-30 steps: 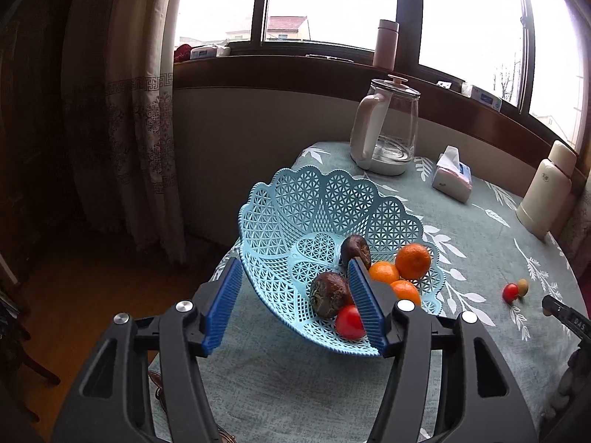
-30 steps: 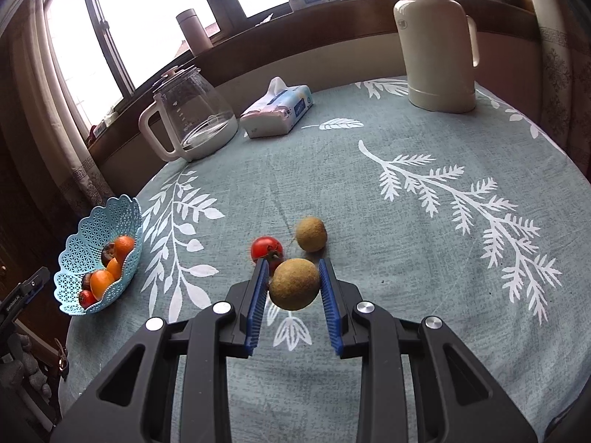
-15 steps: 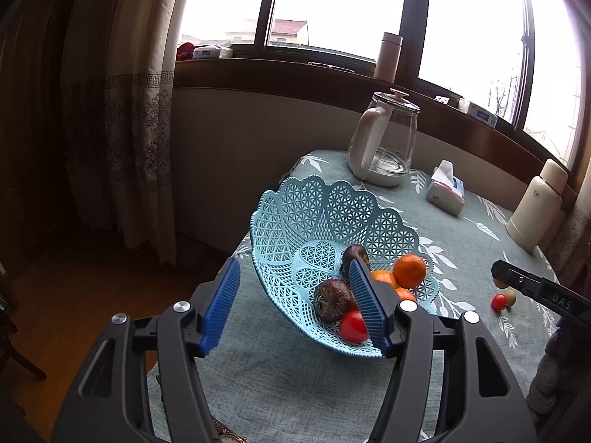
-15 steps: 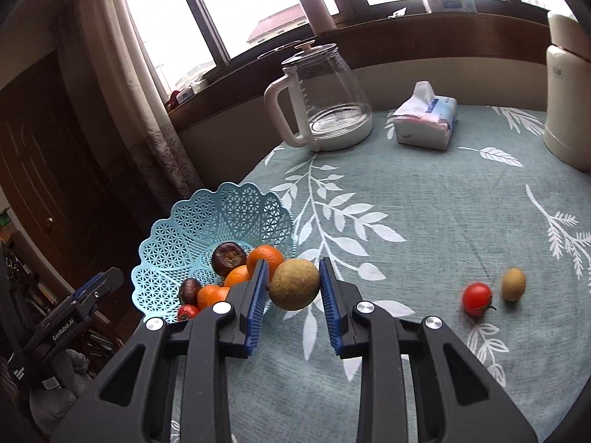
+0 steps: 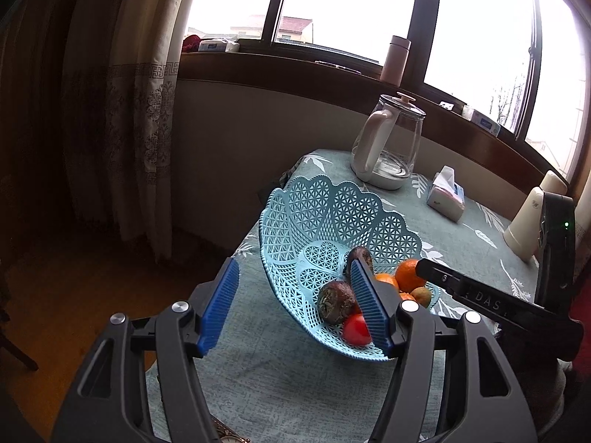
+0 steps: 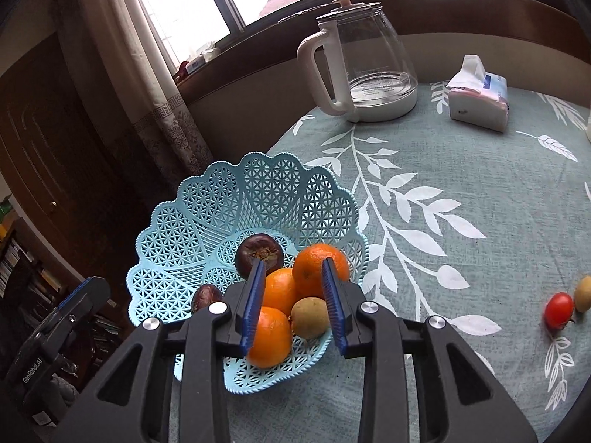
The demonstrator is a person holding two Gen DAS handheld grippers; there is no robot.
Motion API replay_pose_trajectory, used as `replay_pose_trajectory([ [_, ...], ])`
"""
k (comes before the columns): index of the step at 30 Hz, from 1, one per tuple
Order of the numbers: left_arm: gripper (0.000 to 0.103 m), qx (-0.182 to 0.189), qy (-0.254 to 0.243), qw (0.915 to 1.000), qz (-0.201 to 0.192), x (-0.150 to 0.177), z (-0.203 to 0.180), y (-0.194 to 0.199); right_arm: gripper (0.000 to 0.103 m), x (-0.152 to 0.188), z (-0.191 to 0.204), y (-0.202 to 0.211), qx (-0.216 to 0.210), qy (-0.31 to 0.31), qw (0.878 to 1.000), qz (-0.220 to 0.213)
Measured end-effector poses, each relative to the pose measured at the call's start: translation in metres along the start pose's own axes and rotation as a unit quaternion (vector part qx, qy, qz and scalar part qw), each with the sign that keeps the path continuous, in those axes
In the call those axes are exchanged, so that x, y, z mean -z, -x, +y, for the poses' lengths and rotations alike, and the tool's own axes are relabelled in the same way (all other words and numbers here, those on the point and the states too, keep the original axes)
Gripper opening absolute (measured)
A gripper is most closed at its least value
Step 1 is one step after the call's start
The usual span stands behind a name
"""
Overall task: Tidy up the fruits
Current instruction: 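Lower the small brown fruit into the blue basket and open the right tool, then move the right tool back to the remaining tomato and brown fruit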
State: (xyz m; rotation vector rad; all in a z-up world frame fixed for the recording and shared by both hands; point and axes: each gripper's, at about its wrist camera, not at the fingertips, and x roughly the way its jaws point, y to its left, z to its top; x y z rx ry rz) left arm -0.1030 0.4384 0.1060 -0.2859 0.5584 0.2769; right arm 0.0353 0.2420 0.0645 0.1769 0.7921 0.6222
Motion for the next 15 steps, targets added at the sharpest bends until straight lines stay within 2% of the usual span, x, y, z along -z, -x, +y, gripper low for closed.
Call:
replay_pose_trajectory([
  [9, 0.068, 0.0, -0.006, 1.0, 0.003, 0.003, -0.004, -0.003, 0.035, -0.002, -0.033, 0.017, 0.022, -0.039, 0.999, -0.032],
  [15, 0.069, 0.0, -0.009, 0.9999, 0.007, 0.005, -0.007, -0.006, 0.036, 0.011, -0.039, 0.015, 0.035, -0.032, 0.999, -0.021],
])
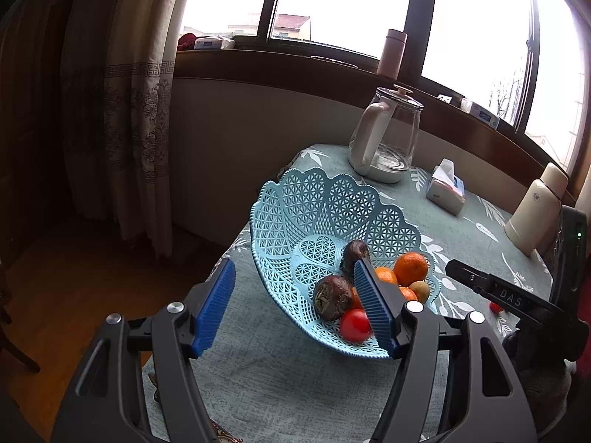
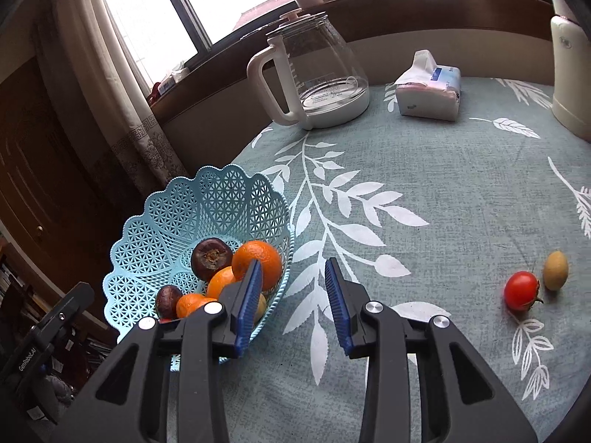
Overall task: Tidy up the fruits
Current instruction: 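Move the right tool back to the remaining tomato and brown fruit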
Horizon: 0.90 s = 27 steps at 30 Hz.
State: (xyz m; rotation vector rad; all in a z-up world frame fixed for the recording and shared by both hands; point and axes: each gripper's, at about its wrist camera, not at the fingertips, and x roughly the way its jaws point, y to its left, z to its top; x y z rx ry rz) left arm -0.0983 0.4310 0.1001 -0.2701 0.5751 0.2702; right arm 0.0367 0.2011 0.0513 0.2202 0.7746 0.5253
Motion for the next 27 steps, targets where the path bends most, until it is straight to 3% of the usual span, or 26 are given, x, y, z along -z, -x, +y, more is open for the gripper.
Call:
replay_pose_trajectory([
  [13, 0.069, 0.003, -0.002, 1.0, 0.006, 0.002, -0.003, -0.003, 0.038, 0.014, 0.011, -0.021, 0.027, 0.039, 0.998, 0.028],
  [27, 0.069, 0.011, -0.008, 0.9999, 0.005, 0.003, -0.009, -0.001, 0.041, 0.014, -0.001, -0.001, 0.025, 0.02, 0.999, 0.004],
])
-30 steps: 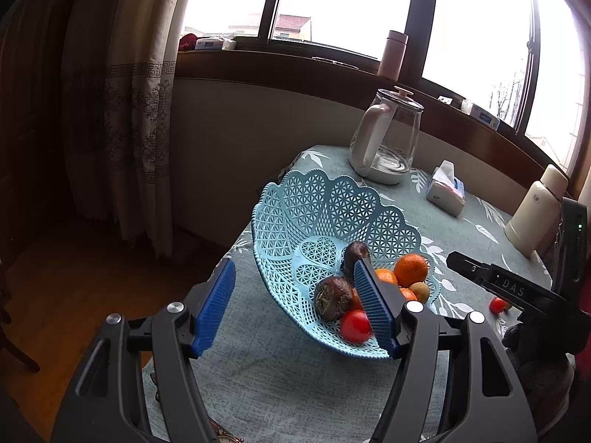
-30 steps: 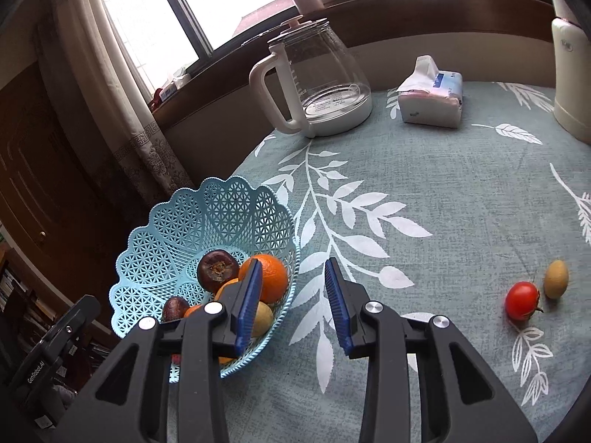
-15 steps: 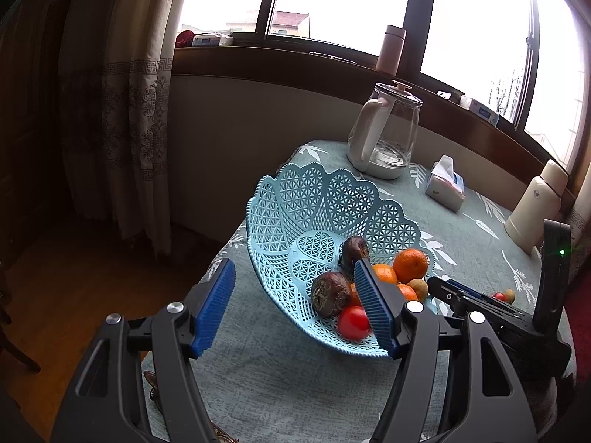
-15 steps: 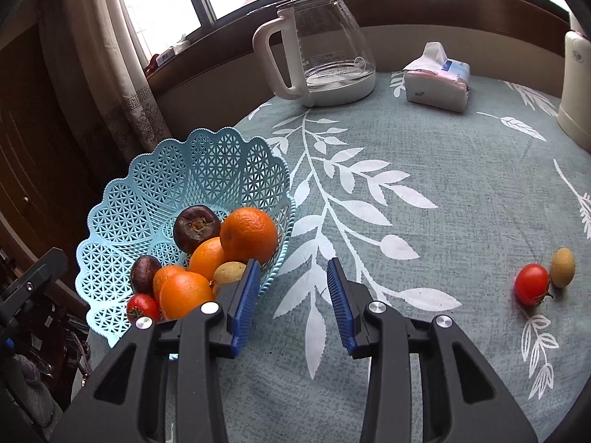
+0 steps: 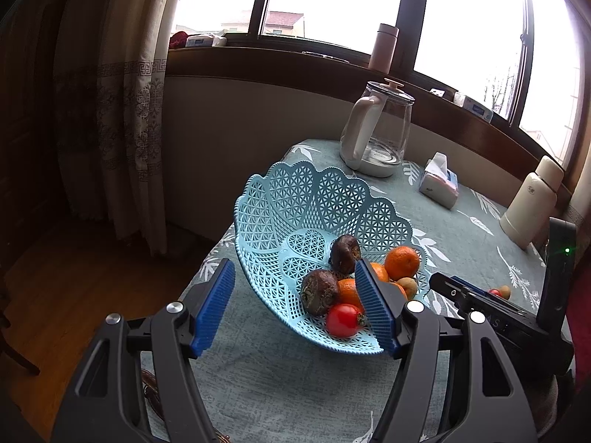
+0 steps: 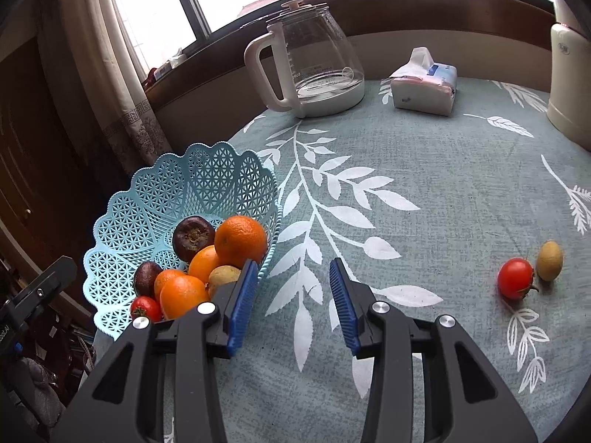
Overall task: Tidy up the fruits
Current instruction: 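Move the right tool back to the remaining tomato and brown fruit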
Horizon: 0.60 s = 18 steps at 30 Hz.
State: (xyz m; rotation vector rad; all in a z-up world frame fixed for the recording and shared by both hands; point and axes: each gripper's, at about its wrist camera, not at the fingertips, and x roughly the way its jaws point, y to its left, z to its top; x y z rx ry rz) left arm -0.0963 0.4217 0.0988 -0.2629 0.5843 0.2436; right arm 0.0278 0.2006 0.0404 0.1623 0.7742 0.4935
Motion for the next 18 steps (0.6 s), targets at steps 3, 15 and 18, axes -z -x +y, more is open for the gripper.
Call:
replay_pose_trajectory([
  [3, 0.069, 0.002, -0.002, 1.0, 0.001, 0.001, -0.003, 0.001, 0.041, 0.001, -0.008, 0.006, 0.003, -0.009, 1.0, -0.004],
  [15, 0.07, 0.015, -0.015, 0.9997, 0.007, 0.005, -0.015, 0.0, 0.043, 0.007, -0.042, 0.027, 0.024, -0.041, 0.999, -0.02],
  [18, 0.07, 0.017, -0.017, 0.9997, 0.008, 0.006, -0.018, -0.001, 0.043, 0.009, -0.053, 0.033, 0.033, -0.05, 0.998, -0.024],
])
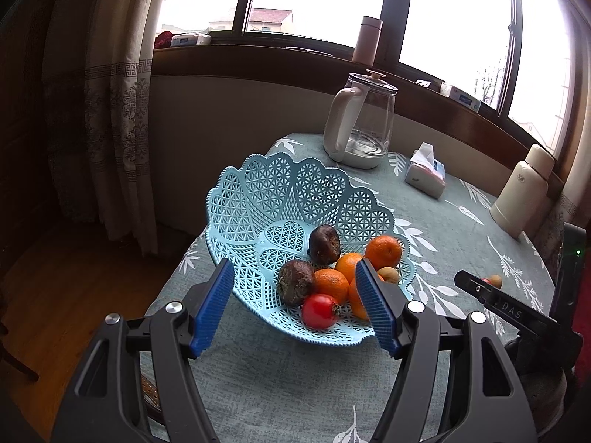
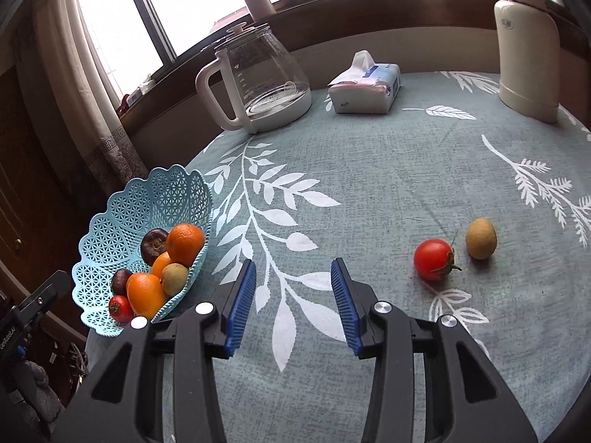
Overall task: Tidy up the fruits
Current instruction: 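Move the right tool back to the remaining tomato and brown fruit, then grasp the last small brown round fruit with the right tool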
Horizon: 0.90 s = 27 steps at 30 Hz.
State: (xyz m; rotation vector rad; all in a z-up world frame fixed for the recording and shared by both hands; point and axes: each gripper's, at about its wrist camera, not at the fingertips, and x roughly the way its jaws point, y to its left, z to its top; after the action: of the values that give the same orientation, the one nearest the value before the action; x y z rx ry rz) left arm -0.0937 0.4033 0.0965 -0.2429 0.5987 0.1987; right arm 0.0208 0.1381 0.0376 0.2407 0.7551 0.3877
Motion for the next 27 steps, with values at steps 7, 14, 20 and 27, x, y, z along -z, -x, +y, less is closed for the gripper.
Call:
replay_pose_trajectory([
  [7, 0.07, 0.004, -0.005, 1.0, 0.002, 0.002, -0.006, 0.0, 0.043, 0.001, -0.034, 0.014, 0.026, -0.032, 0.999, -0.01],
  [14, 0.07, 0.009, -0.011, 0.9999, 0.001, 0.003, -0.013, 0.0, 0.043, -0.001, -0.07, 0.029, 0.062, -0.059, 0.996, -0.024],
  [20, 0.07, 0.011, -0.013, 0.9998, 0.004, 0.005, -0.016, -0.001, 0.043, -0.006, -0.096, 0.031, 0.096, -0.078, 0.992, -0.022],
  [27, 0.07, 0.013, -0.017, 0.9998, 0.006, 0.005, -0.018, -0.002, 0.043, -0.019, -0.098, 0.015, 0.124, -0.053, 0.991, -0.014],
])
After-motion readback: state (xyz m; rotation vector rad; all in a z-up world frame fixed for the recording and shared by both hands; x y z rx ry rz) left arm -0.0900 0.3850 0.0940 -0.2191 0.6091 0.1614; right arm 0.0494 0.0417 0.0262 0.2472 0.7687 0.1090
